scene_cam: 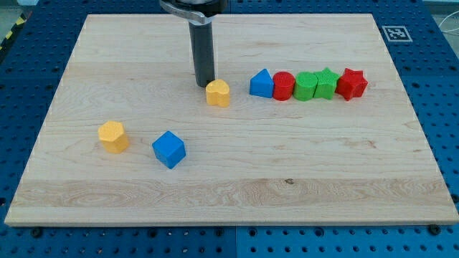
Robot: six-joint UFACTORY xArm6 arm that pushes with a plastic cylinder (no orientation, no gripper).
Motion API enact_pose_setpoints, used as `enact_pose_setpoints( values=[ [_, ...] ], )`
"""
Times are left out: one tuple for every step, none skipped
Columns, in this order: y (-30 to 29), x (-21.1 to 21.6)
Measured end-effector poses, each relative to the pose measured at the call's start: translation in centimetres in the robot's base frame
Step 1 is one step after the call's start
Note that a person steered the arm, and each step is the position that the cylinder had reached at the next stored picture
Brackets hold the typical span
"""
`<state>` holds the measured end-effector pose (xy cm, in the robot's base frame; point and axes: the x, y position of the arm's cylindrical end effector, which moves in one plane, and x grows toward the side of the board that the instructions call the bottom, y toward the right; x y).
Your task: Move the yellow heart slightly up
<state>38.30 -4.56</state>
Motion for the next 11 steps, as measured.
enact_pose_setpoints(
  values=[
    [-0.4,0.4],
    [-1.7,2.4],
    [-2.1,5.8],
    [-0.2,8.5],
    [0.7,7.9],
    [0.7,6.3],
    [0.7,4.5],
    [0.7,3.3],
    [1.1,2.8],
    [1.9,2.7],
    [1.9,2.6]
  ],
)
